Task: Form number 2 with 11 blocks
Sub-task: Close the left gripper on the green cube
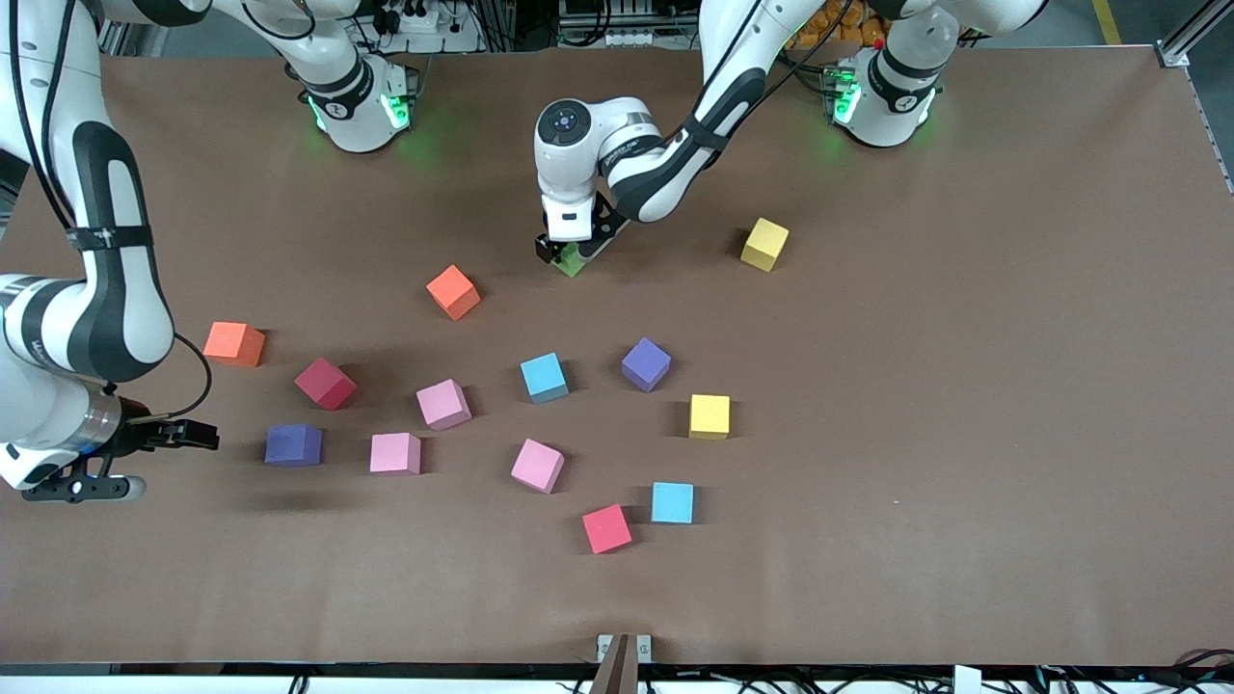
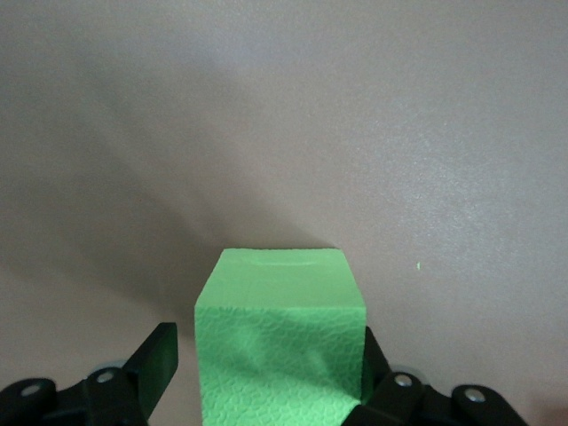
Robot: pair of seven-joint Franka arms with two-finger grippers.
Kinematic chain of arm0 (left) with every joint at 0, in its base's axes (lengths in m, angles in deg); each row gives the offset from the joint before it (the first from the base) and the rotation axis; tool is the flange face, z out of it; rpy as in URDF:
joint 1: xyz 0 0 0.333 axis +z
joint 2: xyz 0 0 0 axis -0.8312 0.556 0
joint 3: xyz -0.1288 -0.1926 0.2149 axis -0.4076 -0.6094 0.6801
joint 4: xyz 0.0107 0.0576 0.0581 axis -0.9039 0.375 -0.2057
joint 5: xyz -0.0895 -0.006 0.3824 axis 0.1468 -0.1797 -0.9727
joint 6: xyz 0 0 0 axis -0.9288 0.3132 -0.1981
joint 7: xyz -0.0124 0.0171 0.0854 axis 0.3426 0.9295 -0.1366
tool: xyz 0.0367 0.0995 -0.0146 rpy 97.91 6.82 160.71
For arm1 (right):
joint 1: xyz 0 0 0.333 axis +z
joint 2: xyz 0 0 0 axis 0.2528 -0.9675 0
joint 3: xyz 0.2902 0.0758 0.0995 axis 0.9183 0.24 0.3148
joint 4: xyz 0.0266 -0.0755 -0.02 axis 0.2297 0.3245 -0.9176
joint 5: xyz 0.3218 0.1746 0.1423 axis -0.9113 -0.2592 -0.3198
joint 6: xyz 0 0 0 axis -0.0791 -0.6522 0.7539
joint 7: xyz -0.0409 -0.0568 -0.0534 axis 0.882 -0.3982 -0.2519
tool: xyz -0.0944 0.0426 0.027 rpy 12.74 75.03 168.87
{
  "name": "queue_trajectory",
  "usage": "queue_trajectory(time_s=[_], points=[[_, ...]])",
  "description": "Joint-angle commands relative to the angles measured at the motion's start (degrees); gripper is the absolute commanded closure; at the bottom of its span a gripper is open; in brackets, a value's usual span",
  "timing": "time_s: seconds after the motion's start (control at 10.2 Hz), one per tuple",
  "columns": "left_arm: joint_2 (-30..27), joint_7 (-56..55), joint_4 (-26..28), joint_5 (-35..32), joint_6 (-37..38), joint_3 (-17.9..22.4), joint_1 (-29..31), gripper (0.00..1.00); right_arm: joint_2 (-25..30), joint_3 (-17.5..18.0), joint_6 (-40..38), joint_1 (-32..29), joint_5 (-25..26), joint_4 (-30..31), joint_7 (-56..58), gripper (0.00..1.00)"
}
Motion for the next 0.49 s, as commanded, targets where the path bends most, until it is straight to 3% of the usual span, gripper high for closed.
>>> queue_trajectory(time_s=[0.0,0.29,0.39], points=[[-0.41,-1.1,0.5,-1.53,-0.91,-0.18,0.42,0.71,-0.34,0.48,0.09,-0.55,-0.03,-0.66,0.52,0.0],[-1.19,1.51,-0.02,-1.62,-0.91,-0.52,0.42,0.72,-0.34,0.48,0.09,-0.55,-0.03,-0.66,0.52,0.0],[-2.07,4.93,-0.11,-1.27,-0.91,-2.44,0.86,0.72,-0.34,0.48,0.09,-0.55,-0.03,-0.66,0.52,0.0]])
